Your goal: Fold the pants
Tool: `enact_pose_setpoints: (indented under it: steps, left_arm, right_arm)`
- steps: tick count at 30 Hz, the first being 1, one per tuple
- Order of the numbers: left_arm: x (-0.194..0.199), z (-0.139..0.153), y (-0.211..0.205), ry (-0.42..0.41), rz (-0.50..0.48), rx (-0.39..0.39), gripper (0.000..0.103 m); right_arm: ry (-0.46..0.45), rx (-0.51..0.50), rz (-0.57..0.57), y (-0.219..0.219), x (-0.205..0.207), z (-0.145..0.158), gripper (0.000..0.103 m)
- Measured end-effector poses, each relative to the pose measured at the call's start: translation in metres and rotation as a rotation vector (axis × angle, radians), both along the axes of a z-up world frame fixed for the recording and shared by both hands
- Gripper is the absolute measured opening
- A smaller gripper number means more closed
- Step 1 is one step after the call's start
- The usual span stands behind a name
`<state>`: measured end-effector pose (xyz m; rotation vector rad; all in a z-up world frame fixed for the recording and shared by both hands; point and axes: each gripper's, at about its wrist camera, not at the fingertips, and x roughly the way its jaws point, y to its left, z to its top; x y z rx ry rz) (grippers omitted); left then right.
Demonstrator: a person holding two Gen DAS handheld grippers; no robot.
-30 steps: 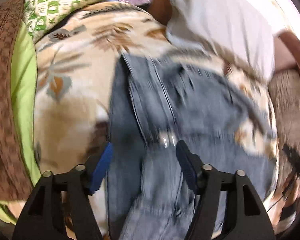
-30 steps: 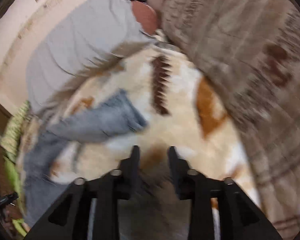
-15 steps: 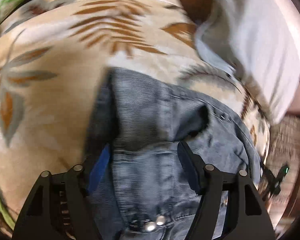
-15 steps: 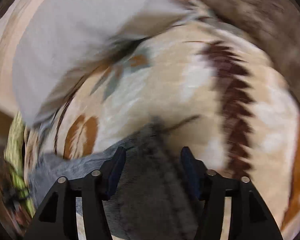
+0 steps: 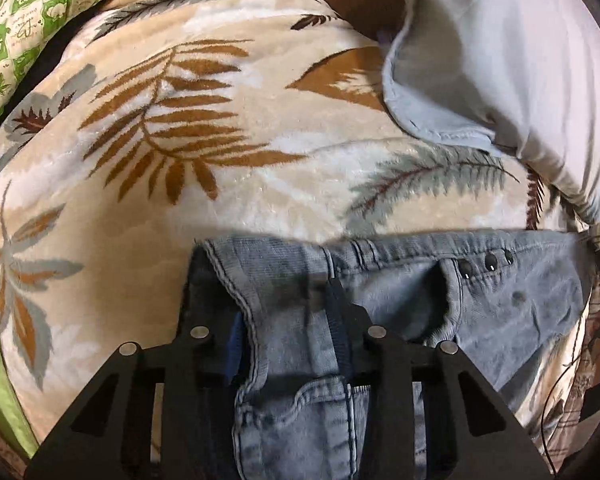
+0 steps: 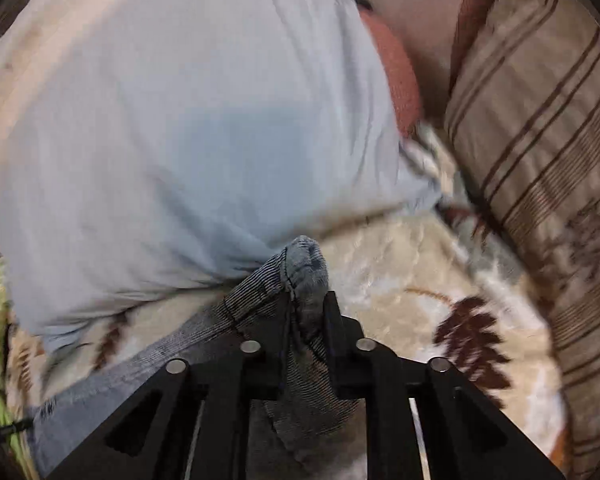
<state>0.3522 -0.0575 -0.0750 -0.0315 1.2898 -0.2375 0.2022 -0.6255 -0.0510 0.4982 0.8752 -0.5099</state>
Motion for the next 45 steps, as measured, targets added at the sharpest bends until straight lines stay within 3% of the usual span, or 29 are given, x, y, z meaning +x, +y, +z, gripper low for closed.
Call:
enact_pose_setpoints:
  steps: [2, 4, 6, 7, 8, 11, 15, 17, 18, 19, 20, 23, 27, 28, 30, 33, 35, 37, 38, 42, 45]
  left_arm:
    - [0.002, 0.003, 0.003, 0.012, 0.001, -0.009, 0.035]
    - [0.0, 0.011, 0.011, 0.022, 0.005, -0.022, 0.035]
    - [-0.006, 0.024, 0.027, 0.006, 0.016, -0.066, 0.035]
    - [-0.014, 0.031, 0.039, -0.006, 0.022, -0.101, 0.038]
    - [-0.021, 0.035, 0.049, -0.012, 0.026, -0.124, 0.046]
    - [-0.049, 0.037, 0.069, -0.02, 0.028, -0.172, 0.057]
    - [-0.073, 0.019, 0.061, 0.039, 0.02, -0.207, 0.058]
    - [-0.079, 0.004, 0.048, 0.083, 0.022, -0.179, 0.055]
    - [-0.083, 0.002, 0.045, 0.097, 0.023, -0.168, 0.051]
    - [-0.087, 0.003, 0.043, 0.099, 0.027, -0.168, 0.043]
    - [-0.089, 0.005, 0.043, 0.086, 0.036, -0.17, 0.043]
    - [-0.093, -0.002, 0.043, 0.064, 0.05, -0.117, 0.042]
    - [-0.092, -0.006, 0.039, 0.038, 0.041, -0.068, 0.04]
    - [-0.093, -0.004, 0.042, 0.054, 0.041, -0.08, 0.038]
    - [-0.092, 0.005, 0.051, 0.081, 0.039, -0.123, 0.036]
    - [-0.084, 0.036, 0.081, 0.013, 0.091, -0.154, 0.037]
    - [-0.07, 0.048, 0.095, -0.004, 0.129, -0.159, 0.047]
    - [-0.052, 0.051, 0.1, 0.018, 0.153, -0.182, 0.061]
    - [-0.044, 0.049, 0.099, 0.039, 0.161, -0.195, 0.066]
    - [-0.017, 0.026, 0.082, 0.15, 0.175, -0.209, 0.066]
    - [-0.006, 0.018, 0.08, 0.167, 0.196, -0.233, 0.066]
  right_arm:
    - [0.065, -0.005, -0.011, -0.002, 0.006, -0.015, 0.024]
    - [-0.001, 0.021, -0.006, -0.005, -0.006, -0.009, 0.025]
    - [-0.121, 0.098, -0.023, -0.014, -0.036, 0.006, 0.044]
    - [-0.158, 0.125, -0.036, -0.019, -0.053, 0.01, 0.061]
    - [-0.178, 0.136, -0.059, -0.022, -0.078, 0.013, 0.069]
    - [-0.153, 0.17, -0.082, -0.024, -0.12, 0.001, 0.07]
    - [-0.159, 0.287, -0.111, -0.014, -0.144, -0.036, 0.07]
    - [-0.135, 0.229, -0.129, -0.002, -0.135, -0.043, 0.068]
    - [-0.137, 0.184, -0.132, 0.004, -0.13, -0.038, 0.06]
    - [-0.16, 0.193, -0.111, 0.007, -0.129, -0.034, 0.015]
    - [-0.168, 0.201, -0.087, 0.01, -0.125, -0.025, 0.015]
    - [-0.188, 0.082, -0.088, 0.016, -0.134, 0.0, 0.015]
    - [0.002, 0.122, -0.13, 0.003, -0.137, -0.041, 0.022]
    - [-0.013, 0.102, -0.118, 0.005, -0.14, -0.04, 0.022]
    - [-0.026, 0.098, -0.106, 0.007, -0.144, -0.029, 0.035]
    - [-0.088, 0.097, -0.094, 0.0, -0.155, -0.005, 0.039]
    - [-0.129, 0.106, -0.091, -0.009, -0.157, 0.01, 0.058]
    - [-0.148, 0.117, -0.09, -0.016, -0.155, 0.017, 0.064]
    - [-0.151, 0.131, -0.082, -0.019, -0.148, 0.02, 0.068]
    - [-0.118, 0.161, -0.001, -0.023, -0.085, 0.019, 0.07]
    - [-0.059, 0.136, 0.027, -0.019, -0.048, 0.008, 0.07]
